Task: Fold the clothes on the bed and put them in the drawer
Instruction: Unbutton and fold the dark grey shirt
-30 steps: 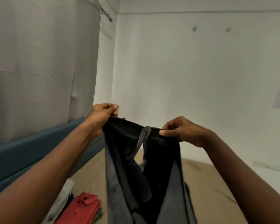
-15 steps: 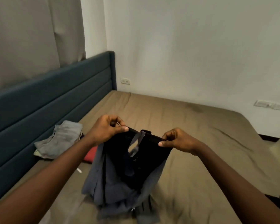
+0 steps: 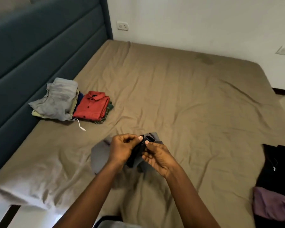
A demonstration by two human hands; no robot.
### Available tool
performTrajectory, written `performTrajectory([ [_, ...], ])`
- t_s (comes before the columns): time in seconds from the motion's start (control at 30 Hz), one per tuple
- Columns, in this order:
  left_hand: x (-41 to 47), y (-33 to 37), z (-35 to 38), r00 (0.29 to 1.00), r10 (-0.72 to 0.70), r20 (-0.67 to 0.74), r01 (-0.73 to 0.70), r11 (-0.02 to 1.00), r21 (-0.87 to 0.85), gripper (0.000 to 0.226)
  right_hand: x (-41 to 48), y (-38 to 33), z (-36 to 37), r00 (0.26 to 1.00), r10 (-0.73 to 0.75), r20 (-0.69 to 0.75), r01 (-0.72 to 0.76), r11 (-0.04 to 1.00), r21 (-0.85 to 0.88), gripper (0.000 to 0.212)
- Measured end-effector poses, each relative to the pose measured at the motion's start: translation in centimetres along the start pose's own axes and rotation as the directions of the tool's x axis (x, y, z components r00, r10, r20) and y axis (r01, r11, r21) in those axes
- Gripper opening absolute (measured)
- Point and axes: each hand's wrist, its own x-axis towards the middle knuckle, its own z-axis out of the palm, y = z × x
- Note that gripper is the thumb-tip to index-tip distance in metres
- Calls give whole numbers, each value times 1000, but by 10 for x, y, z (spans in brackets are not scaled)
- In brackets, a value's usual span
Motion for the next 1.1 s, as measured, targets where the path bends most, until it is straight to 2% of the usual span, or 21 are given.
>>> performTrajectory([
  [0.07, -6, -10, 3, 998, -22, 53, 23, 999, -26, 10, -1, 12, -3, 1000, -6, 11, 5, 995, 100, 8],
  [0.17, -11, -20, 2, 993, -61, 101, 59, 998, 19, 15, -2, 27, -9, 1000, -21, -12, 22, 990, 139, 11],
  [0.27, -14, -26, -1, 997, -76, 16, 76, 996, 37, 19, -2, 34, -11, 1000, -9, -7, 10, 989, 148, 12],
  [0.33, -12, -28, -1, 999, -27, -36, 29, 997, 72, 19, -1, 36, -11, 1000, 14, -14, -13, 994, 106, 12],
  [0.47, -14, -26, -1, 994, 106, -36, -97, 975, 200, 15, -1, 39, -7, 997, 71, -30, -72, 997, -25, 17],
  [0.6, -20, -30, -4, 980, 198, 6, -186, 911, 368, 24, -7, 41, -2, 1000, -13, 15, 12, 995, 95, 16],
  [0.7, -26, -25, -4, 973, 219, 72, -230, 914, 335, 23, -11, 42, -4, 990, -143, 1, 141, 972, 189, 17],
  [0.8, -29, -16, -4, 967, 244, 69, -253, 914, 316, 22, -14, 38, -7, 982, -191, -8, 189, 963, 195, 8],
  [0.93, -30, -12, -3, 981, 192, 1, -185, 946, 267, 27, -12, 38, -6, 980, -195, -33, 197, 969, 146, 11],
  [1.1, -34, -19, -2, 977, 214, 8, -205, 928, 309, 26, -13, 39, -5, 973, -219, -70, 221, 975, 16, 12],
])
